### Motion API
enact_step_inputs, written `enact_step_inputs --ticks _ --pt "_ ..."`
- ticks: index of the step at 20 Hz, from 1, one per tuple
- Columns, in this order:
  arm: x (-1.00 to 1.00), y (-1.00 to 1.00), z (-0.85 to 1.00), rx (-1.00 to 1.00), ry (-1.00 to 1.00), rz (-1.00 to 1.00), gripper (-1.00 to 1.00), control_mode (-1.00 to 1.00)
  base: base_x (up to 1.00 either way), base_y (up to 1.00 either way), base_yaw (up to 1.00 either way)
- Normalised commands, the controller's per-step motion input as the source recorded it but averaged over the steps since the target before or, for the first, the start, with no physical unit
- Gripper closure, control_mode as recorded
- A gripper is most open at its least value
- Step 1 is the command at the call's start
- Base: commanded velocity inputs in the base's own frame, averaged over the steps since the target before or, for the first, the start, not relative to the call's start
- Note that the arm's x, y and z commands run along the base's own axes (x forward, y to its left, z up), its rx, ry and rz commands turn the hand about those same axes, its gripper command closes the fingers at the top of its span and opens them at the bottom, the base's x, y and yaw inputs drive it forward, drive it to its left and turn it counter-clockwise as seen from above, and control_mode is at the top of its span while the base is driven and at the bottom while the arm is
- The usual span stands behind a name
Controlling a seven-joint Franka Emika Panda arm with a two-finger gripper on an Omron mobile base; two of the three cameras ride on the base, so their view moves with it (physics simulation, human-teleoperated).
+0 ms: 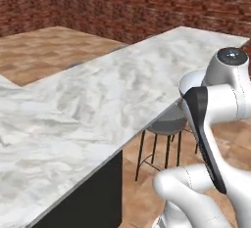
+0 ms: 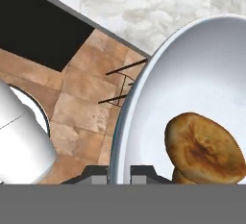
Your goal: Pick up the heated bread from the toaster oven and place it in the bowl. Then move the bread bowl to the dining counter.
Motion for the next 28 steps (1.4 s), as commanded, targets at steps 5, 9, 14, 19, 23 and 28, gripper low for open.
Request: enact_step_inputs --ticks 5,9,14,19,23,28 --pt "0.00 0.00 0.00 0.00 0.00 0.00 1.00 1.00 0.56 -0.48 0.67" --pt "0.00 0.00 0.00 0.00 0.00 0.00 1.00 1.00 0.47 -0.20 0.48" --pt "0.00 0.00 0.00 0.00 0.00 0.00 1.00 1.00 0.62 0.00 0.28" --pt "0.00 0.00 0.00 0.00 0.00 0.00 1.00 1.00 0.92 -0.14 0.12" --pt "0.74 -0.33 -0.03 0.05 0.21 0.00 1.00 -1.00 0.23 -0.07 0.00" --pt "1.00 -0.76 -0.42 0.04 0.32 0.00 1.00 -1.00 0.00 0.00 0.00"
